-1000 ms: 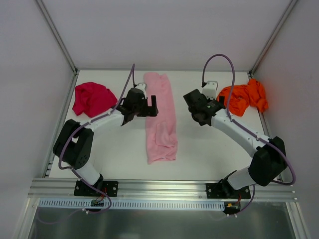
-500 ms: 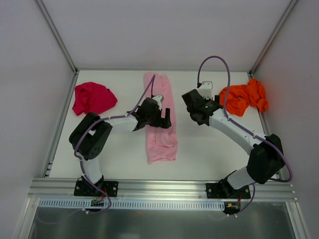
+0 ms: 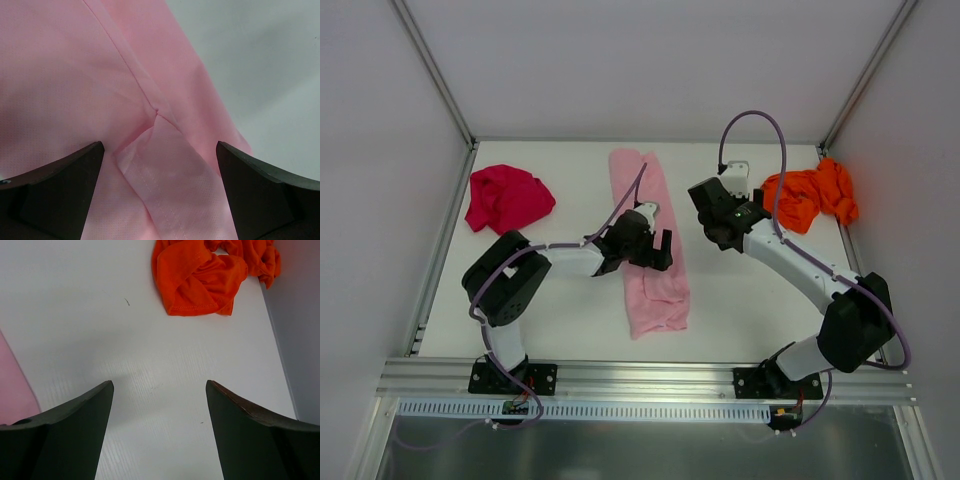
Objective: Fold and stack the t-shirts
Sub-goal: Grab the bottom of the folded rectangular tshirt with left arm
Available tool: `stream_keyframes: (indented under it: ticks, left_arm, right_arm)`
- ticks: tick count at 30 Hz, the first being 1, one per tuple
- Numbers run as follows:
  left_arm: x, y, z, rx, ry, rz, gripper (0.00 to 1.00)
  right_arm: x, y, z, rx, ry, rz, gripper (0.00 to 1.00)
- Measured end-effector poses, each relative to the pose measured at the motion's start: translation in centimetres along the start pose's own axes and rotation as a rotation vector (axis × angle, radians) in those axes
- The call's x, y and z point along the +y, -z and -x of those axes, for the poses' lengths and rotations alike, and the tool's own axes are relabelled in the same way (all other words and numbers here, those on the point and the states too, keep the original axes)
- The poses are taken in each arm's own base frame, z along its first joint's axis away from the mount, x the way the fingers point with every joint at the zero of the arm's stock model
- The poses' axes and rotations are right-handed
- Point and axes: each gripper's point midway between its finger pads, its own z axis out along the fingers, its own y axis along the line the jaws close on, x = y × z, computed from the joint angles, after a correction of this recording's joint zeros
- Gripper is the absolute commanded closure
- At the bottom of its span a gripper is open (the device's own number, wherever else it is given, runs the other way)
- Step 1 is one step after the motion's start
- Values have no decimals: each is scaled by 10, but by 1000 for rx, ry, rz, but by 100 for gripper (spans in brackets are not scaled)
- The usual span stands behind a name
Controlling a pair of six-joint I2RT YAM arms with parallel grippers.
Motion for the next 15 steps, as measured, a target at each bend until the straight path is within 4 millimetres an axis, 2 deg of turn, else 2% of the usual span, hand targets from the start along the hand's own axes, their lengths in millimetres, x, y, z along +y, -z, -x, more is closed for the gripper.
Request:
stream_keyframes:
  ticks: [9,15]
  left_arm:
    - [1,11,-13,-1,26,89,1]
    - [24,29,-23,12,77,228,1]
  right_arm:
    - [-1,-1,0,1,-1,-3,20]
    - [-5,-1,2,-1,-11,-8,20]
